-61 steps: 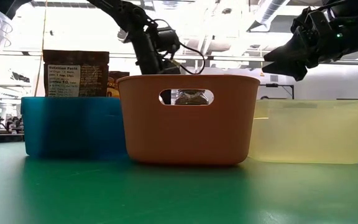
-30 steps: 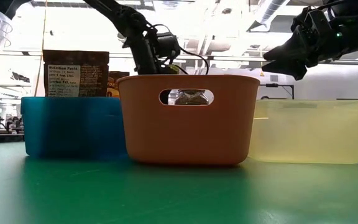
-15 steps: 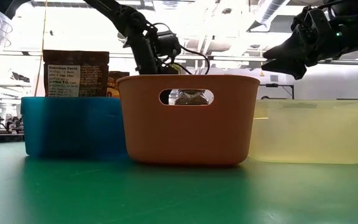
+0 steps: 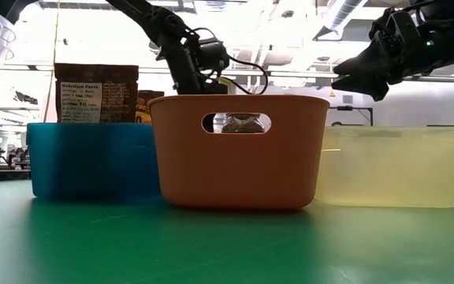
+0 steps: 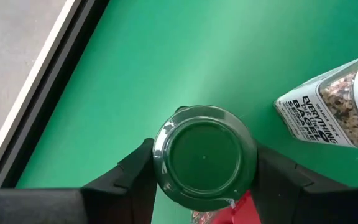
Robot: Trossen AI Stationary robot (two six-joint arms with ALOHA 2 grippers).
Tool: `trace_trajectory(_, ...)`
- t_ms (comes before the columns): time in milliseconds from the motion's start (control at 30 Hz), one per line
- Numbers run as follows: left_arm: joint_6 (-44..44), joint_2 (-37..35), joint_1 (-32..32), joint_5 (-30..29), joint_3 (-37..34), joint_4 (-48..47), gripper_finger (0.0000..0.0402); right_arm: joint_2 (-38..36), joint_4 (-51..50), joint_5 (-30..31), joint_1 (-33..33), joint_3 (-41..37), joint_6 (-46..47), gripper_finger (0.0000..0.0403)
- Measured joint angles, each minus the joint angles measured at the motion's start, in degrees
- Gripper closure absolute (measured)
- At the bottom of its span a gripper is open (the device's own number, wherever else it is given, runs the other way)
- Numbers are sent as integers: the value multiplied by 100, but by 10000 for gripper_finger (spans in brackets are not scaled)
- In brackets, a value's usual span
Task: Sort spices by type
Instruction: Put the green seasoning bottle into the orange bin
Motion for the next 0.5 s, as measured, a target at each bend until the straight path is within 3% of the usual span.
trace_trajectory(500, 187, -382, -49, 40, 818, -55, 206, 0, -26, -2, 0, 0, -17, 143)
